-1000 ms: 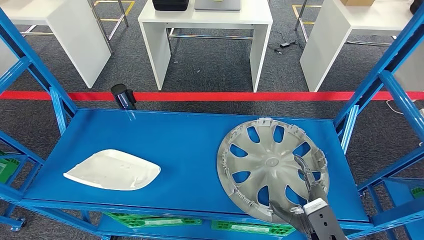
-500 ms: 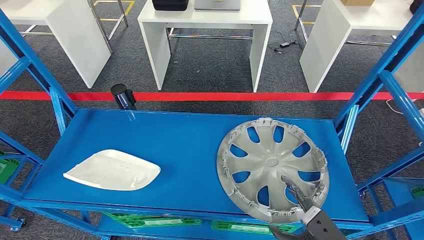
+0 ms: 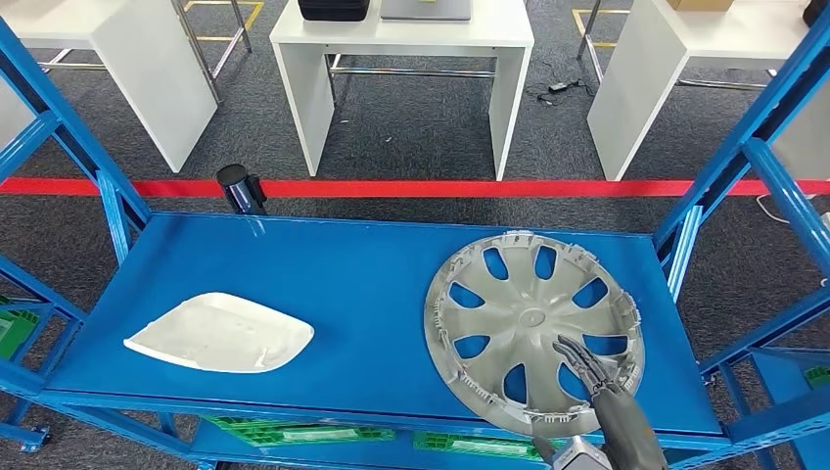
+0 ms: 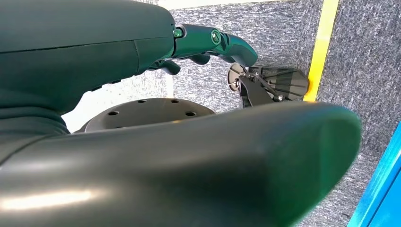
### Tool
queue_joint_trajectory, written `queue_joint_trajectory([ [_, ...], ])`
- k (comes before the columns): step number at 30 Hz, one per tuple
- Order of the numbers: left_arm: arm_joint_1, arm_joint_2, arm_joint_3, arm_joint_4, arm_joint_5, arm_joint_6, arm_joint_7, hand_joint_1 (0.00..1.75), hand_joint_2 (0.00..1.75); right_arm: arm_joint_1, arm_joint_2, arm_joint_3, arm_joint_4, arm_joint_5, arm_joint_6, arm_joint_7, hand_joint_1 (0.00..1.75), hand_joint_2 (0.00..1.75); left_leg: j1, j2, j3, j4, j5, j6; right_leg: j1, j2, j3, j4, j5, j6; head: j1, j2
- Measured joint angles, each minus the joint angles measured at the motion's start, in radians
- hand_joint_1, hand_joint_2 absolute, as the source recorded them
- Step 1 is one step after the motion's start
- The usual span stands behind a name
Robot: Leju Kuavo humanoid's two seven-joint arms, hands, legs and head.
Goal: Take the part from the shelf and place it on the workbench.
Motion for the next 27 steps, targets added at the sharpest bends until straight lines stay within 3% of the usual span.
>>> queue_joint_trajectory([
  [6,0.0,-0.002,0.004,0.0,0.0,0.001,-0.007,0.0,0.0,-0.027,0.004,0.038,0.023,0.142,-0.014,0.012,0.0,1.75,0.0,0.0,0.0,0.0,0.0,0.0,0.0,0.0,0.0,0.0,0.0,0.0,0.0,0.0],
  [18,0.0,0.0,0.008,0.0,0.0,0.001,-0.002,0.0,0.0,-0.053,-0.04,0.062,0.066,0.078,0.114,0.077,0.0,1.75,0.0,0.0,0.0,0.0,0.0,0.0,0.0,0.0,0.0,0.0,0.0,0.0,0.0,0.0],
  [27,-0.001,0.001,0.008,0.0,-0.001,-0.005,-0.005,0.0,0.0,-0.054,-0.096,0.062,0.066,0.127,0.112,0.101,0.0,1.75,0.0,0.0,0.0,0.0,0.0,0.0,0.0,0.0,0.0,0.0,0.0,0.0,0.0,0.0],
])
